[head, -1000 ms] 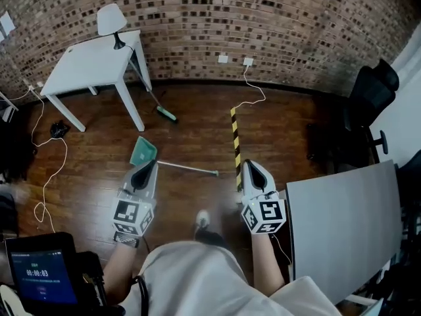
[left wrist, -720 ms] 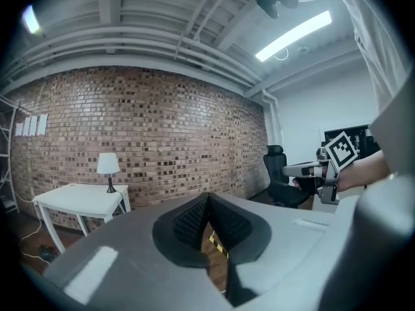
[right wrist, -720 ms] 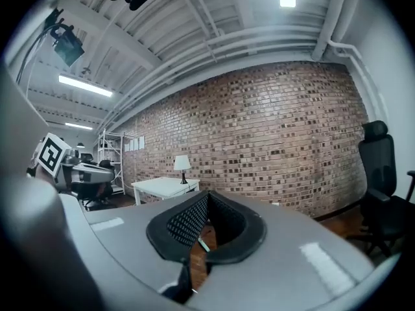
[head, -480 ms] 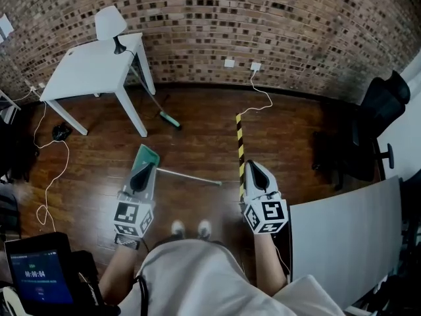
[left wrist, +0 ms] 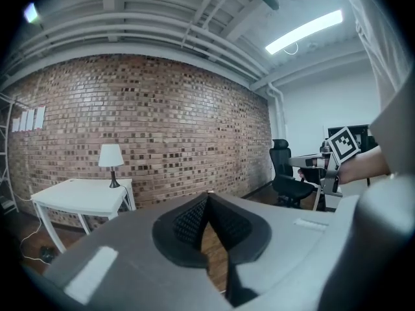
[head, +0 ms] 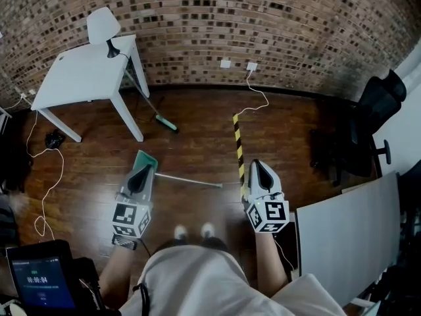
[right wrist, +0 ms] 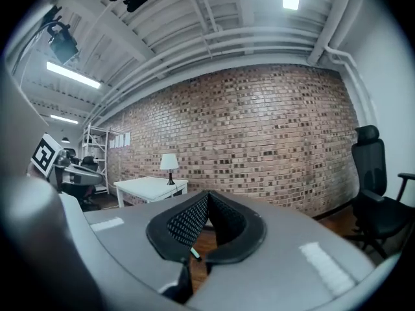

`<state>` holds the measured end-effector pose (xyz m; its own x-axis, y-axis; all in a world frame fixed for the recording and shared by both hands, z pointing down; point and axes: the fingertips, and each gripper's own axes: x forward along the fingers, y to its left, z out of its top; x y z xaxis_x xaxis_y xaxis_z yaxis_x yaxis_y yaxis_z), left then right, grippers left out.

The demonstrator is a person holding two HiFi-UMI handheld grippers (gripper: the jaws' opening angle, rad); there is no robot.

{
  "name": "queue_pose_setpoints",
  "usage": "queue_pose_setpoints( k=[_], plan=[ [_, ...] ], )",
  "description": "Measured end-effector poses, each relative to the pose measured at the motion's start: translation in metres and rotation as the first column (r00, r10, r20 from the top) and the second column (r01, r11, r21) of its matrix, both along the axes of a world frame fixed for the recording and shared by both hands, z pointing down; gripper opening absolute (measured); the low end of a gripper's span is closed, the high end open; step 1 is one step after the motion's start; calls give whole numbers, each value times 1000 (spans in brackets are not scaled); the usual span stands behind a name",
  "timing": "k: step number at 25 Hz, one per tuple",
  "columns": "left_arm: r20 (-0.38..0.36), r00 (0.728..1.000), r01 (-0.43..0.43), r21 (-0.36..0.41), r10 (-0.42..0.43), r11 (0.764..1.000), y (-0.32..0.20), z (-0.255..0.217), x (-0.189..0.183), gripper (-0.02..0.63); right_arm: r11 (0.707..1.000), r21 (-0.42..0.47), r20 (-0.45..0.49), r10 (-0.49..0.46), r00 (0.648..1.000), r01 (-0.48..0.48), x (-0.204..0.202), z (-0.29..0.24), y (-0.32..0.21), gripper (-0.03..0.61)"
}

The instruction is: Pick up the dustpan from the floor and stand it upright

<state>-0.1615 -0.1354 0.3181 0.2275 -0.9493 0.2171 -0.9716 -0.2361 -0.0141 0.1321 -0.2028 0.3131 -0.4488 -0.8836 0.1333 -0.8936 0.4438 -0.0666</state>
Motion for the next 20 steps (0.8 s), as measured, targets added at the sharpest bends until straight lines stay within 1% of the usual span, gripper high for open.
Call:
queue_pose_setpoints(
  k=[3, 5, 9, 11, 15, 20],
  plan=[
    [-3, 1000, -29, -18, 29, 999, -15, 16, -14, -3, 999, 0, -39, 47, 998, -47, 2, 21, -6, 19],
    [-1, 999, -49, -31, 49, 998, -27, 34, -18, -3, 998, -22, -69, 52, 996, -54, 3, 49, -10, 45],
    [20, 995, -100, -72, 102, 992, -58, 84, -12, -3, 993, -114, -158, 22, 987, -41, 9, 132, -16, 80],
    [29, 991, -124, -92, 127, 988, -78, 115, -8, -3, 986, -161, -183, 7, 983, -37, 13, 175, -21, 91],
    [36, 988, -146, -118, 151, 982, -121, 192, 3, -3, 976, -216, -207, -36, 978, -10, 16, 261, -40, 102],
    [27, 985, -165, -145, 171, 976, -176, 310, 18, -2, 959, -282, -211, -100, 972, 38, 16, 399, -66, 127]
  ],
)
